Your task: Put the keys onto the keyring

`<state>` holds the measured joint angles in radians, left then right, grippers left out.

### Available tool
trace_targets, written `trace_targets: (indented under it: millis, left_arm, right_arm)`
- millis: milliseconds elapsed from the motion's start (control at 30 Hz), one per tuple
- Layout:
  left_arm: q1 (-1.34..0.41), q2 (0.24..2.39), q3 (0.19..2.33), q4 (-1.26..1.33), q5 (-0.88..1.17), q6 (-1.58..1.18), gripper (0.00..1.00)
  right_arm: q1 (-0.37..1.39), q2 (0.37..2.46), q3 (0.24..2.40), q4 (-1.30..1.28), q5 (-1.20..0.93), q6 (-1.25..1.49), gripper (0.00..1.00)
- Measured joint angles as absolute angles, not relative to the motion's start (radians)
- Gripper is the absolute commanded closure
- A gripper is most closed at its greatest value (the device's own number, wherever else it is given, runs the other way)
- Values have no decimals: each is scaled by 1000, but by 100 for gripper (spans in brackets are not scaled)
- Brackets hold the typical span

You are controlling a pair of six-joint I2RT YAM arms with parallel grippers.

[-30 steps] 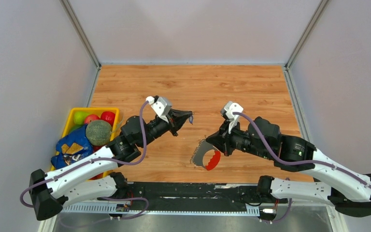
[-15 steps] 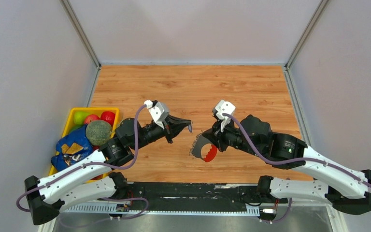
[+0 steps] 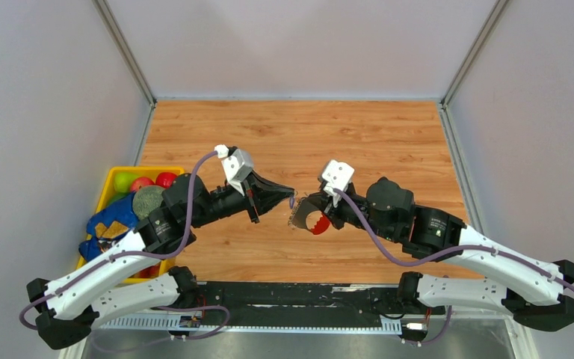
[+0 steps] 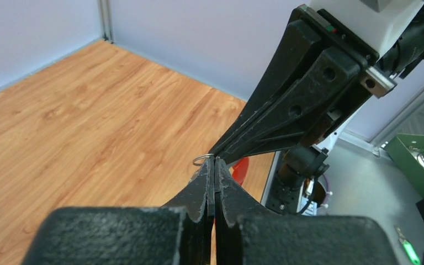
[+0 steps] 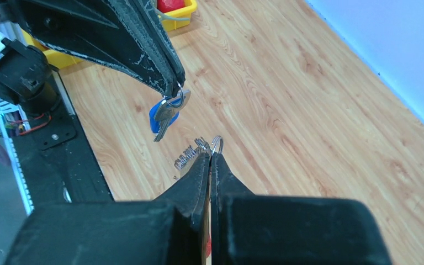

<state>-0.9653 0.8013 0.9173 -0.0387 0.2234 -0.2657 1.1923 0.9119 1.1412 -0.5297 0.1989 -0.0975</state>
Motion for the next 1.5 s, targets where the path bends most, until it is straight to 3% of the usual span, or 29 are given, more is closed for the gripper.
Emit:
trace_targets:
  millis: [367, 1500]
  left_arm:
    - [-965, 847, 942, -121, 258, -287, 100]
    - [-965, 899, 987, -146, 268, -286, 100]
  right_arm:
    - [1192, 891, 1090, -447, 192, -206, 100]
    - [1191, 908, 1090, -445, 151, -199, 100]
